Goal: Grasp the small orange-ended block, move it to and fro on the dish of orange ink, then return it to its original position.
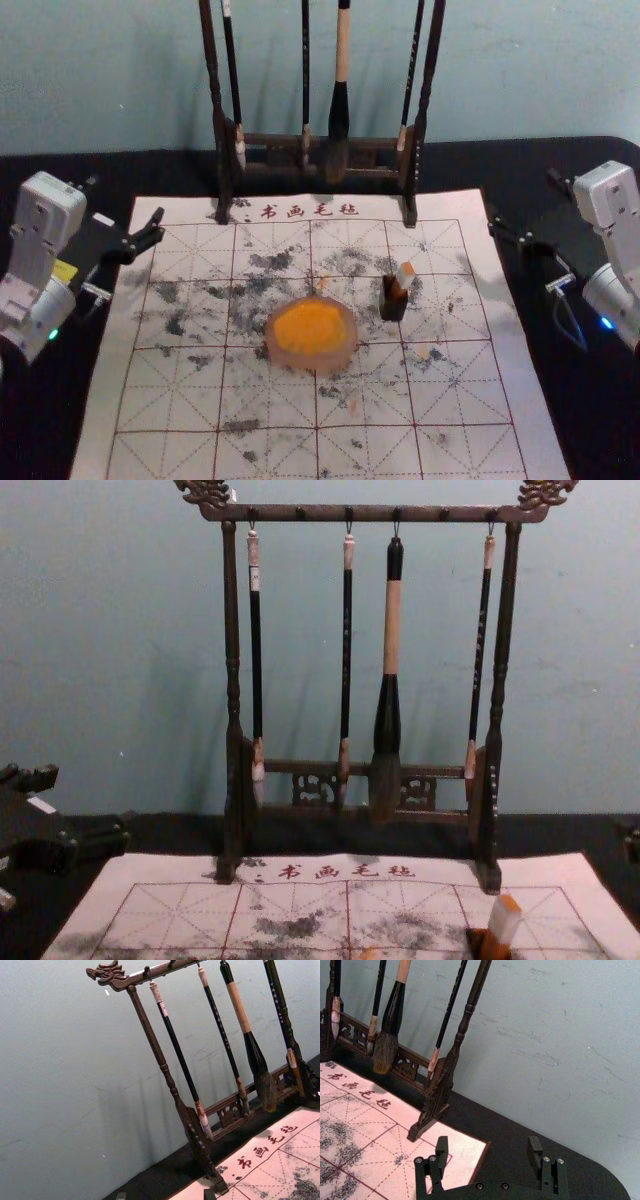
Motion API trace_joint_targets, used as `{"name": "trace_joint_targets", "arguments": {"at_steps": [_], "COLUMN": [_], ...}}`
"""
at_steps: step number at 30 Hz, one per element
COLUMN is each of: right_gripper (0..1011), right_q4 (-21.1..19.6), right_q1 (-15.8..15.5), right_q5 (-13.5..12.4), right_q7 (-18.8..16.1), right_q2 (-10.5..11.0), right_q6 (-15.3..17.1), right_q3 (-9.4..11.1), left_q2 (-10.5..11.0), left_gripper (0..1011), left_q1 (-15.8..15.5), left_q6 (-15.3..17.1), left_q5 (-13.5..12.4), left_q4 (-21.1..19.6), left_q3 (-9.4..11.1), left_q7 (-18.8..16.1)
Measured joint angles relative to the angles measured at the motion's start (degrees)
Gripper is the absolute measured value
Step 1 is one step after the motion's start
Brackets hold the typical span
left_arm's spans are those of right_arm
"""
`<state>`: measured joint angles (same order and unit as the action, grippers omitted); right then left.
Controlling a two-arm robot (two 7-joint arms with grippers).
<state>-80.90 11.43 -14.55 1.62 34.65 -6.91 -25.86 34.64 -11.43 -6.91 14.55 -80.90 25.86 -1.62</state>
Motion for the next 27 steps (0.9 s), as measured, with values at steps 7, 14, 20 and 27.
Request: {"name": "trace_joint_targets", "arguments": {"at_steps": [7,14,20,27], "right_gripper": [1003,1003,1002,1003], "right_q4": [0.0,0.0,0.0,0.0], "right_q1": [0.0,0.0,0.0,0.0], "right_q5": [0.0,0.0,0.0,0.0], "right_q7": [0.0,0.0,0.0,0.0], "right_q2": [0.0,0.0,0.0,0.0], "right_q6": [0.0,0.0,0.0,0.0], "right_q3": [0.0,0.0,0.0,0.0], "left_q2": [0.0,0.0,0.0,0.0], "left_gripper": [1001,1001,1001,1001], "left_q1": [0.0,0.0,0.0,0.0], "left_q6": [0.0,0.0,0.0,0.0], "left_q5": [0.0,0.0,0.0,0.0], "left_q4": [0.0,0.0,0.0,0.0], "left_q3": [0.0,0.0,0.0,0.0], "left_q7": [0.0,0.0,0.0,0.0]}}
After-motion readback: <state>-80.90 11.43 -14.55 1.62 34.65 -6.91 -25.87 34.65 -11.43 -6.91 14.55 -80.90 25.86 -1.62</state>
